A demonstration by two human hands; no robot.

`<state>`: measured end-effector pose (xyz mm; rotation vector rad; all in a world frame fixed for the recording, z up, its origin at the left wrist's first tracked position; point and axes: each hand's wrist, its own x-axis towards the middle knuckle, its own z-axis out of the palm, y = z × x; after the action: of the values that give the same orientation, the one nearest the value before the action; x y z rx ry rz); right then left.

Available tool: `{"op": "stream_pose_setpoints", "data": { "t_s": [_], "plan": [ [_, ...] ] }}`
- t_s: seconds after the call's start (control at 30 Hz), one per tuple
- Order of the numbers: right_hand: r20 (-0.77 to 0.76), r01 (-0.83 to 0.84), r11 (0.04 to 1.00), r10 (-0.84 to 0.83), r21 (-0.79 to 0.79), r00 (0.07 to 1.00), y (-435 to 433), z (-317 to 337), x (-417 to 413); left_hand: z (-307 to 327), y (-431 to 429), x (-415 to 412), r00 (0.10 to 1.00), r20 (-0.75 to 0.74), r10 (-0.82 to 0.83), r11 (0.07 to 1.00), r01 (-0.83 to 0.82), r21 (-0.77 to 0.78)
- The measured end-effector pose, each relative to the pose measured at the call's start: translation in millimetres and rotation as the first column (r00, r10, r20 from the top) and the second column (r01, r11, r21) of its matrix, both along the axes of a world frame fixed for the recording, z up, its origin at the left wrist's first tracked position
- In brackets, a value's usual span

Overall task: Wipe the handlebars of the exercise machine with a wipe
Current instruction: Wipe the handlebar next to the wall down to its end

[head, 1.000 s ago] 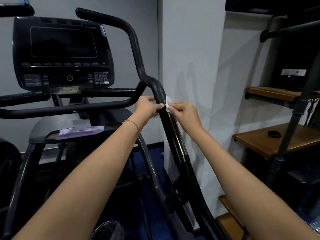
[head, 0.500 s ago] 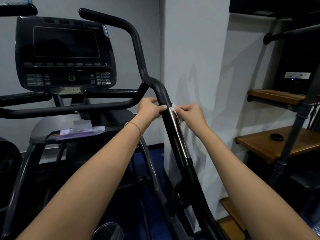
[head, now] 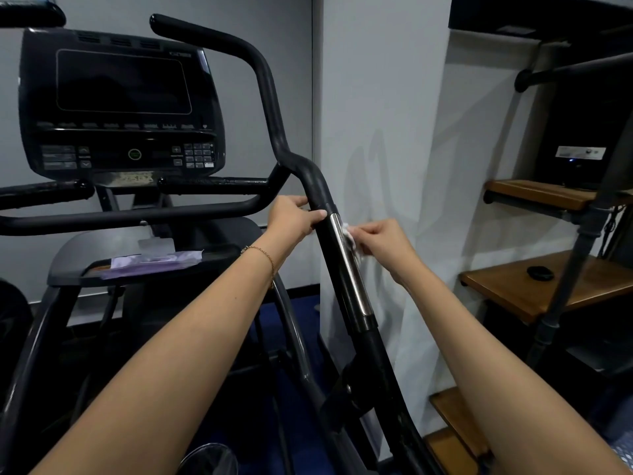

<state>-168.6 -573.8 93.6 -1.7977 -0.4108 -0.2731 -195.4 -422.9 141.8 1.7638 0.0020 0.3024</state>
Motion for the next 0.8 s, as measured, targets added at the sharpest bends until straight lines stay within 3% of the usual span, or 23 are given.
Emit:
{"op": "stream_pose_setpoints", "data": {
  "t_s": [0.07, 0.13, 0.3, 0.37, 0.5, 0.6, 0.7, 0.77, 0.8],
  "plan": [
    [0.127, 0.135, 0.988, -0.124, -0.076, 0.984, 9, 6, 4, -1, 0, 0, 1.0, 0.012, -0.001, 1.0, 0.001, 0.014],
    [0.133, 0.148, 0.988, -0.141, -0.037, 0.981, 15, 6, 3, -2, 1, 0, 1.0, 0.015, -0.001, 1.0, 0.0, 0.021],
    [-0.186, -0.061, 0.996, 0.073, 0.067, 0.98, -15, -16, -23, -3, 3, 2, 1.0, 0.007, -0.014, 1.0, 0.014, 0.007],
    [-0.194, -0.073, 0.997, 0.078, 0.032, 0.978, -16, -11, -20, -3, 3, 2, 1.0, 0.009, -0.019, 1.0, 0.019, 0.006],
    [0.081, 0.14, 0.983, -0.13, -0.122, 0.988, 7, 3, -13, -5, 4, 4, 1.0, 0.015, -0.022, 1.0, 0.021, 0.001],
    [0.201, 0.274, 0.915, -0.221, -0.295, 0.954, 10, -3, -33, -7, 6, 7, 1.0, 0.013, -0.027, 1.0, 0.027, 0.002],
    [0.404, 0.461, 0.696, -0.261, -0.55, 0.877, 0, -37, -70, -8, 7, 10, 0.999, 0.008, -0.032, 0.999, 0.032, -0.013],
    [0.55, 0.557, 0.558, -0.202, -0.616, 0.81, -3, -64, -100, -9, 7, 12, 0.999, 0.009, -0.032, 0.999, 0.032, -0.028],
    [0.559, 0.559, 0.533, -0.182, -0.636, 0.809, -3, -73, -109, -9, 7, 12, 0.999, 0.008, -0.031, 0.999, 0.031, -0.035]
  ]
}}
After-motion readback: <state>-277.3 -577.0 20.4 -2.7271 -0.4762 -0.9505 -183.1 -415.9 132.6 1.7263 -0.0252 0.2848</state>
